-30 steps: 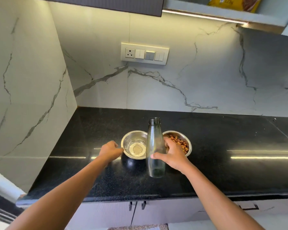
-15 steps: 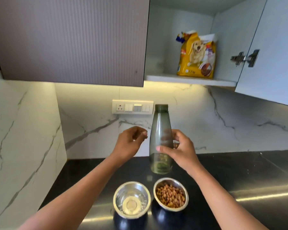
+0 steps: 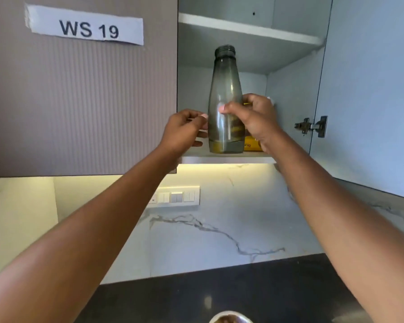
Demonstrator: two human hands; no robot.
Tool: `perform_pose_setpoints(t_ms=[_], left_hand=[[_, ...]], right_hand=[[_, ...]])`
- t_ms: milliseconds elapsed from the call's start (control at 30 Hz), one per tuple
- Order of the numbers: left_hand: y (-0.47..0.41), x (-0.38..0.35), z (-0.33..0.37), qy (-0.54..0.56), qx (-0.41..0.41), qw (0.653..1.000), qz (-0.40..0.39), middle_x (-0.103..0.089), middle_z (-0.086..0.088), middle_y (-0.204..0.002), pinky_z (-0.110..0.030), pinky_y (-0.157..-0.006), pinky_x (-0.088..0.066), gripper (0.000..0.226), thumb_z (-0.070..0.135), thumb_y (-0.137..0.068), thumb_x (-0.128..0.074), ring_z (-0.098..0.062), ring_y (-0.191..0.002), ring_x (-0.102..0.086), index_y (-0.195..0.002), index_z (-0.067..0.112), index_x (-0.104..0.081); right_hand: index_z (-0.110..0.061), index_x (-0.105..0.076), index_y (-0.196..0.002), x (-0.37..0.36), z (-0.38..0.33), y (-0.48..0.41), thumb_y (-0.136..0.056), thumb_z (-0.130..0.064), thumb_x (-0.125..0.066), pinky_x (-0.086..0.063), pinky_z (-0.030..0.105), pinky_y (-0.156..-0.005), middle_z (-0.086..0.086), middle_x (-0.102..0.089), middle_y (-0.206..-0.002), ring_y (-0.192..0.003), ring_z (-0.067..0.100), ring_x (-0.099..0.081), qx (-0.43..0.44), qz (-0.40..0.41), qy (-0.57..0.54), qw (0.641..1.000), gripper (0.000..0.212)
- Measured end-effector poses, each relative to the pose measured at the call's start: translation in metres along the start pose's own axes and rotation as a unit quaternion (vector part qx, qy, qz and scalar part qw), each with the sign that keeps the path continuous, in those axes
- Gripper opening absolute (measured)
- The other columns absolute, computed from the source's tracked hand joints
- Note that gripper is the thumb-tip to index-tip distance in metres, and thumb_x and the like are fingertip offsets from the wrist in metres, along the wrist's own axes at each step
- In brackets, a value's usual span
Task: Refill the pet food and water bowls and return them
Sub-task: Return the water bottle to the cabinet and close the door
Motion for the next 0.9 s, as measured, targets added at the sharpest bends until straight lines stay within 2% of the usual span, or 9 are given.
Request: perform_pose_setpoints(t_ms=[200, 300, 400, 433, 533, 667, 900], left_hand=[[-0.053, -0.020, -0.019, -0.042, 0.043, 0.998, 0.022, -0.071, -0.008, -0.111, -0.042, -0.088, -0.060, 0.024, 0.029, -0.098, -0.059, -0.025, -0.103, -0.069, -0.116, 0.014, -0.065], [-0.064, -0.033, -0.039, -0.094, 0.055, 0.993, 0.039, -0.066, -0.009, -0.119, -0.041, -0.089, -0.059, 0.033, 0.027, -0.096, -0.063, -0.024, -0.104, -0.066, -0.126, 0.013, -0.060], [-0.071, -0.042, -0.057, -0.169, 0.050, 0.982, 0.059, -0.064, -0.007, -0.114, -0.026, -0.072, -0.055, 0.045, 0.014, -0.093, -0.065, -0.013, -0.087, -0.063, -0.136, 0.013, -0.052], [-0.073, -0.043, -0.063, -0.188, 0.054, 0.979, 0.059, -0.064, -0.007, -0.111, -0.026, -0.070, -0.056, 0.048, 0.009, -0.092, -0.064, -0.012, -0.083, -0.061, -0.138, 0.012, -0.051], [-0.080, -0.046, -0.077, -0.212, 0.078, 0.973, 0.046, -0.064, -0.008, -0.108, -0.035, -0.080, -0.056, 0.051, 0.002, -0.090, -0.061, -0.016, -0.086, -0.062, -0.139, 0.012, -0.049], [-0.086, -0.048, -0.087, -0.240, 0.104, 0.965, 0.009, -0.055, -0.003, -0.113, -0.031, -0.078, -0.050, 0.051, 0.003, -0.090, -0.063, -0.021, -0.103, -0.054, -0.138, 0.013, -0.048], [-0.088, -0.050, -0.092, -0.288, 0.121, 0.950, 0.016, -0.051, -0.006, -0.115, -0.027, -0.071, -0.049, 0.052, 0.000, -0.092, -0.060, -0.018, -0.096, -0.051, -0.140, 0.011, -0.045]], right_hand=[[-0.025, -0.074, -0.099, -0.015, 0.033, -0.070, -0.055, -0.059, -0.087, -0.065, 0.049, -0.085, -0.004, -0.078, -0.098, -0.092, 0.019, -0.075, -0.007, -0.043, 0.068, 0.997, 0.057], [-0.024, -0.073, -0.105, -0.032, 0.059, -0.089, -0.056, -0.062, -0.084, -0.065, 0.044, -0.081, -0.004, -0.076, -0.097, -0.091, 0.018, -0.074, -0.013, -0.068, 0.098, 0.993, 0.063], [-0.019, -0.070, -0.108, -0.051, 0.087, -0.104, -0.061, -0.055, -0.087, -0.060, 0.031, -0.064, -0.001, -0.073, -0.097, -0.088, 0.018, -0.072, -0.025, -0.085, 0.120, 0.989, 0.061], [-0.018, -0.069, -0.108, -0.058, 0.095, -0.109, -0.062, -0.053, -0.088, -0.059, 0.031, -0.064, 0.001, -0.073, -0.097, -0.089, 0.020, -0.071, -0.028, -0.088, 0.124, 0.988, 0.061], [-0.015, -0.066, -0.114, -0.074, 0.115, -0.123, -0.063, -0.052, -0.088, -0.063, 0.036, -0.072, 0.004, -0.072, -0.104, -0.094, 0.024, -0.071, -0.040, -0.094, 0.113, 0.988, 0.067], [-0.014, -0.062, -0.126, -0.090, 0.129, -0.140, -0.070, -0.048, -0.088, -0.064, 0.043, -0.083, 0.008, -0.071, -0.117, -0.101, 0.028, -0.069, -0.033, -0.119, 0.117, 0.985, 0.071], [-0.014, -0.057, -0.133, -0.095, 0.139, -0.144, -0.075, -0.050, -0.086, -0.061, 0.045, -0.091, 0.010, -0.068, -0.129, -0.112, 0.031, -0.066, -0.019, -0.117, 0.125, 0.985, 0.075]])
Point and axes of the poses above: each hand's wrist, its own y-axis away from the middle knuckle, its own x-axis out of the back of the hand, z = x × y, the point moved 3 cm from there along -y, towards the middle knuckle
